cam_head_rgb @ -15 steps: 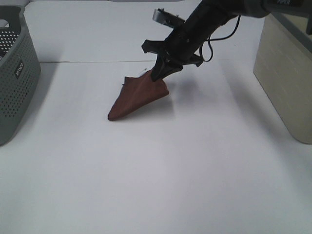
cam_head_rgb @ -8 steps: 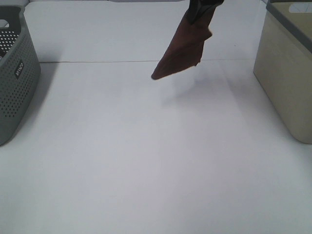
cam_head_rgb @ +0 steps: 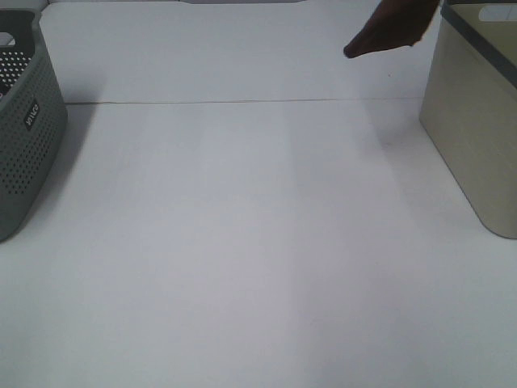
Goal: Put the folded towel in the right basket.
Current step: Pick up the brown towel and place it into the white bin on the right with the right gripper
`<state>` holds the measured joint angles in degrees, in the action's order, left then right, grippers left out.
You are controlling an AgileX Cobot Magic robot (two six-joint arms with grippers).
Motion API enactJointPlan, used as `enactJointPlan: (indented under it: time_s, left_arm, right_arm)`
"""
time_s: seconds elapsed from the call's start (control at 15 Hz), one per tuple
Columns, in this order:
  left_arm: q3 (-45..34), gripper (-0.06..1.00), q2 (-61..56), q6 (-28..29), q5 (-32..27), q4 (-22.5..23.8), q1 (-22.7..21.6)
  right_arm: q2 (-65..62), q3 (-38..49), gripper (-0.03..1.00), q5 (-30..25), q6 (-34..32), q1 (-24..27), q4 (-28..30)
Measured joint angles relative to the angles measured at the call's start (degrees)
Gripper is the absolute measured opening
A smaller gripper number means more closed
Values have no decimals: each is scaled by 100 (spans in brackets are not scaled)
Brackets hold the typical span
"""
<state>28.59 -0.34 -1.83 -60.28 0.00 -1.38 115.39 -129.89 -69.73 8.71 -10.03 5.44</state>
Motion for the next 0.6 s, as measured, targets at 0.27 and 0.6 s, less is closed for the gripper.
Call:
enactJointPlan:
  time_s: [0.27, 0.6]
  left_arm:
    - [0, 88, 0, 0, 0, 0, 0]
    - [0, 88, 0, 0, 0, 0, 0]
  right_arm:
    - [-6, 0, 4, 0, 0, 1341, -710]
    - [-6, 355, 4, 0, 40, 2521, -1301]
